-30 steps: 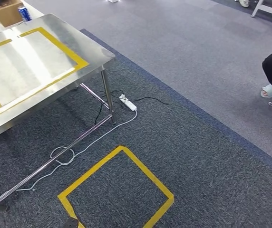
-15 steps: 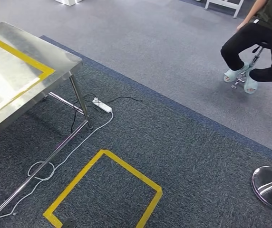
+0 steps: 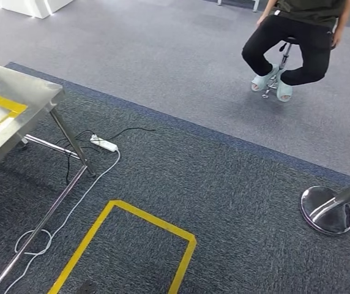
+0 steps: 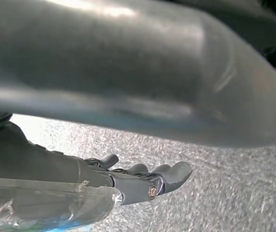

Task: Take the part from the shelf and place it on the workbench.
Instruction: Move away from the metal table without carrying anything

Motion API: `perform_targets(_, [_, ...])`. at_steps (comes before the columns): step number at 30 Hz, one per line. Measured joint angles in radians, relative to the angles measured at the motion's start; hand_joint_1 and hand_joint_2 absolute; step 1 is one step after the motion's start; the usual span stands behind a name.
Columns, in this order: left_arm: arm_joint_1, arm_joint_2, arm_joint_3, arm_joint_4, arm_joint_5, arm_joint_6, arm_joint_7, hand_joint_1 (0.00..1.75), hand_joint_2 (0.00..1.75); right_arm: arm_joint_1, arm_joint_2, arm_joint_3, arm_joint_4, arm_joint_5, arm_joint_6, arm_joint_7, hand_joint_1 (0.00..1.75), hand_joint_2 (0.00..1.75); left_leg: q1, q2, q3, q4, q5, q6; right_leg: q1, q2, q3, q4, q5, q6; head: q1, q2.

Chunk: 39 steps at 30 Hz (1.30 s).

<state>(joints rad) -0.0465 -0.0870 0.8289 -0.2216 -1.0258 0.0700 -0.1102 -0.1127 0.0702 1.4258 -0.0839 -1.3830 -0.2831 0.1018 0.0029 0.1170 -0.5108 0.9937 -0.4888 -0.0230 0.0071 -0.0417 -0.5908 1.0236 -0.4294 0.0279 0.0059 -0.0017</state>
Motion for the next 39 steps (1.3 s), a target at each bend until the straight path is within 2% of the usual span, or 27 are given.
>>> perform_targets(2, [-0.003, 0.001, 0.0, 0.0, -0.001, -0.002, 0.0, 0.0, 0.0, 0.001, 0.0, 0.0, 0.0, 0.0, 0.0, 0.0, 0.0, 0.0, 0.004, -0.037, -0.012, 0.033, -0.029, -0.01, -0.004, 0.023, 0.003, -0.01, 0.007, -0.012, -0.004, 0.0])
perform_targets(4, [-0.002, 0.001, 0.0, 0.0, -0.002, -0.002, 0.0, 0.0, 0.0, -0.001, 0.0, 0.0, 0.0, 0.0, 0.0, 0.0, 0.0, 0.0, 0.005, -0.092, -0.069, 0.149, -0.091, -0.015, -0.007, 0.049, 0.002, -0.015, 0.012, -0.02, -0.01, 0.0])
perform_targets(6, [0.002, 0.001, 0.0, 0.0, -0.003, -0.004, 0.0, 0.0, 0.0, -0.002, 0.001, 0.001, 0.0, 0.0, 0.0, 0.0, 0.0, 0.0, 0.005, -0.11, -0.132, 0.267, -0.131, -0.015, -0.006, 0.079, 0.0, -0.015, 0.014, -0.022, -0.011, 0.0])
perform_targets(7, [0.004, 0.001, 0.0, 0.0, -0.003, -0.004, 0.0, 0.0, 0.0, -0.001, 0.001, 0.001, 0.0, 0.0, 0.0, 0.001, 0.0, 0.0, 0.005, -0.113, -0.145, 0.283, -0.122, -0.015, -0.006, 0.094, -0.001, -0.014, 0.014, -0.022, -0.011, 0.0])
perform_targets(8, [0.004, 0.001, 0.0, 0.0, -0.003, -0.004, -0.001, 0.0, 0.0, 0.0, 0.001, 0.001, 0.0, -0.001, 0.0, 0.001, 0.0, 0.0, 0.006, -0.115, -0.139, 0.259, -0.093, -0.015, -0.007, 0.11, 0.0, -0.014, 0.015, -0.02, -0.011, 0.0])
perform_targets(9, [0.004, 0.002, 0.0, 0.0, -0.003, -0.004, -0.002, 0.0, 0.0, 0.001, 0.001, 0.001, 0.0, -0.002, 0.0, 0.001, 0.0, 0.0, 0.008, -0.123, -0.116, 0.202, -0.052, -0.014, -0.008, 0.125, 0.0, -0.013, 0.016, -0.018, -0.011, 0.0])
perform_targets(11, [0.003, 0.002, 0.001, 0.0, -0.003, -0.003, -0.005, 0.0, 0.0, 0.0, 0.002, 0.001, 0.0, -0.005, -0.001, 0.0, 0.0, 0.0, 0.016, -0.174, -0.06, 0.07, 0.011, -0.015, -0.009, 0.154, -0.006, -0.008, 0.018, -0.009, -0.012, 0.0])
perform_targets(13, [0.002, 0.002, 0.003, 0.0, -0.003, -0.002, -0.005, 0.0, 0.0, -0.002, 0.002, 0.002, 0.0, -0.006, -0.003, 0.0, 0.0, 0.0, 0.02, -0.211, -0.036, 0.011, 0.023, -0.008, -0.01, 0.178, -0.016, -0.004, 0.02, 0.004, -0.013, 0.0])
perform_targets(15, [0.0, 0.001, 0.004, 0.0, -0.003, 0.0, -0.002, 0.0, 0.0, 0.003, 0.002, 0.004, 0.0, -0.006, -0.004, 0.0, 0.0, 0.0, 0.018, -0.192, -0.034, 0.006, 0.023, 0.007, -0.014, 0.198, -0.027, -0.007, 0.024, 0.017, -0.013, 0.0])
perform_targets(16, [-0.001, 0.002, 0.005, 0.0, -0.003, 0.0, -0.002, 0.0, 0.0, 0.005, 0.002, 0.006, 0.0, -0.007, -0.004, 0.0, 0.0, 0.0, 0.017, -0.18, -0.032, 0.003, 0.025, 0.015, -0.014, 0.187, -0.032, -0.001, 0.02, 0.022, -0.011, 0.0])
perform_targets(18, [0.0, 0.003, 0.006, 0.0, -0.003, 0.002, -0.002, 0.0, 0.0, 0.006, 0.003, 0.009, 0.0, -0.007, -0.004, 0.0, 0.0, 0.0, 0.017, -0.15, -0.029, -0.002, 0.027, 0.029, -0.011, 0.126, -0.065, 0.067, -0.023, 0.029, -0.003, 0.0])
perform_targets(19, [0.001, 0.004, 0.007, 0.0, -0.003, 0.002, -0.002, 0.0, 0.0, 0.004, 0.003, 0.01, 0.0, -0.007, -0.004, 0.0, 0.0, 0.0, 0.014, -0.136, -0.028, -0.003, 0.026, 0.033, -0.009, 0.088, -0.095, 0.131, -0.058, 0.031, 0.001, 0.0])
perform_targets(20, [0.004, 0.004, 0.007, 0.0, -0.003, 0.002, -0.002, 0.0, 0.0, 0.002, 0.003, 0.011, 0.0, -0.007, -0.004, 0.0, 0.0, 0.0, 0.011, -0.119, -0.027, -0.003, 0.025, 0.036, -0.01, 0.065, -0.129, 0.203, -0.092, 0.034, 0.003, 0.0])
perform_targets(21, [0.006, 0.005, 0.008, 0.0, -0.003, 0.002, -0.002, 0.0, 0.0, 0.001, 0.003, 0.011, 0.0, -0.007, -0.004, 0.0, 0.0, 0.0, 0.008, -0.102, -0.026, -0.002, 0.024, 0.037, -0.011, 0.054, -0.156, 0.259, -0.112, 0.035, 0.003, 0.0])
perform_targets(22, [0.006, 0.005, 0.008, 0.0, -0.003, 0.002, -0.002, 0.0, 0.0, 0.002, 0.003, 0.012, 0.0, -0.007, -0.004, 0.0, 0.0, 0.0, 0.007, -0.085, -0.025, -0.002, 0.022, 0.037, -0.012, 0.049, -0.166, 0.282, -0.114, 0.036, 0.003, 0.0])
perform_targets(23, [0.006, 0.005, 0.009, 0.0, -0.003, 0.002, -0.002, 0.0, 0.0, 0.003, 0.003, 0.014, 0.0, -0.007, -0.004, 0.0, 0.0, 0.0, 0.007, -0.071, -0.022, -0.002, 0.019, 0.036, -0.012, 0.046, -0.155, 0.266, -0.098, 0.035, 0.003, 0.0])
perform_targets(24, [0.005, 0.005, 0.01, 0.0, -0.003, 0.002, -0.002, 0.0, 0.0, 0.005, 0.003, 0.015, 0.0, -0.007, -0.004, 0.0, 0.0, 0.0, 0.007, -0.058, -0.018, -0.002, 0.016, 0.034, -0.012, 0.038, -0.122, 0.209, -0.068, 0.035, 0.003, 0.0])
perform_targets(26, [0.004, 0.005, 0.012, 0.0, -0.003, 0.002, -0.002, 0.0, 0.0, 0.004, 0.004, 0.016, 0.0, -0.007, -0.004, 0.0, 0.0, 0.0, 0.003, -0.036, -0.007, -0.002, 0.008, 0.025, -0.011, -0.006, -0.043, 0.071, -0.015, 0.029, 0.003, 0.0])
perform_targets(28, [0.003, 0.006, 0.014, 0.0, -0.003, 0.002, -0.002, 0.0, 0.0, 0.001, 0.005, 0.016, 0.0, -0.007, -0.004, 0.0, 0.0, 0.0, -0.002, -0.018, 0.001, -0.002, 0.001, 0.014, -0.007, -0.031, -0.008, 0.01, 0.001, 0.016, 0.0, 0.0])
perform_targets(30, [-0.001, 0.006, 0.015, 0.0, -0.003, 0.002, -0.002, 0.0, 0.0, 0.0, 0.005, 0.017, 0.0, -0.007, -0.004, 0.0, 0.0, 0.0, -0.001, 0.0, 0.007, -0.006, 0.0, 0.003, -0.003, -0.009, -0.011, 0.008, 0.003, 0.001, -0.001, 0.0])
perform_targets(31, [-0.002, 0.006, 0.015, 0.0, -0.003, 0.002, -0.002, 0.0, 0.0, 0.001, 0.005, 0.017, 0.0, -0.007, -0.004, 0.0, 0.0, 0.0, 0.001, -0.005, 0.008, -0.004, -0.005, -0.004, -0.004, 0.002, -0.012, 0.005, 0.005, -0.006, -0.002, 0.0])
perform_targets(33, [-0.004, 0.006, 0.015, 0.0, -0.003, 0.002, -0.002, 0.0, 0.0, 0.0, 0.005, 0.017, 0.0, -0.007, -0.005, 0.0, 0.0, 0.0, 0.005, -0.052, -0.016, 0.049, -0.043, -0.013, -0.008, 0.026, -0.011, -0.002, 0.012, -0.018, -0.006, 0.0])
perform_targets(35, [-0.001, 0.004, 0.016, 0.001, -0.003, 0.002, -0.001, 0.0, 0.0, -0.002, 0.005, 0.017, 0.0, -0.007, -0.006, 0.0, 0.0, 0.0, 0.007, -0.101, -0.082, 0.181, -0.109, -0.016, -0.01, 0.052, -0.013, -0.004, 0.014, -0.025, -0.011, 0.0])
perform_targets(36, [0.001, 0.004, 0.016, 0.001, -0.003, 0.001, 0.0, 0.0, 0.0, -0.002, 0.005, 0.017, 0.0, -0.007, -0.007, 0.0, 0.0, 0.0, 0.007, -0.109, -0.117, 0.245, -0.131, -0.016, -0.009, 0.067, -0.014, -0.004, 0.014, -0.027, -0.012, 0.0])
perform_targets(37, [0.003, 0.004, 0.017, 0.001, 0.0, -0.002, 0.001, 0.0, 0.0, -0.002, 0.005, 0.017, 0.0, -0.007, -0.006, 0.0, 0.0, 0.0, 0.006, -0.112, -0.141, 0.283, -0.134, -0.016, -0.009, 0.083, -0.014, -0.003, 0.014, -0.028, -0.012, 0.0])
perform_targets(38, [0.004, 0.004, 0.019, 0.001, 0.011, -0.009, 0.002, 0.0, 0.0, -0.001, 0.005, 0.018, 0.0, -0.007, -0.005, 0.002, 0.0, 0.0, 0.007, -0.114, -0.147, 0.281, -0.115, -0.014, -0.009, 0.1, -0.013, -0.003, 0.015, -0.027, -0.012, 0.0])
perform_targets(39, [0.003, 0.004, 0.027, 0.001, 0.033, -0.019, 0.002, 0.0, 0.0, 0.0, 0.005, 0.018, 0.0, -0.007, -0.003, 0.005, 0.0, 0.0, 0.007, -0.118, -0.134, 0.242, -0.079, -0.013, -0.01, 0.116, -0.012, -0.003, 0.015, -0.026, -0.012, 0.0])
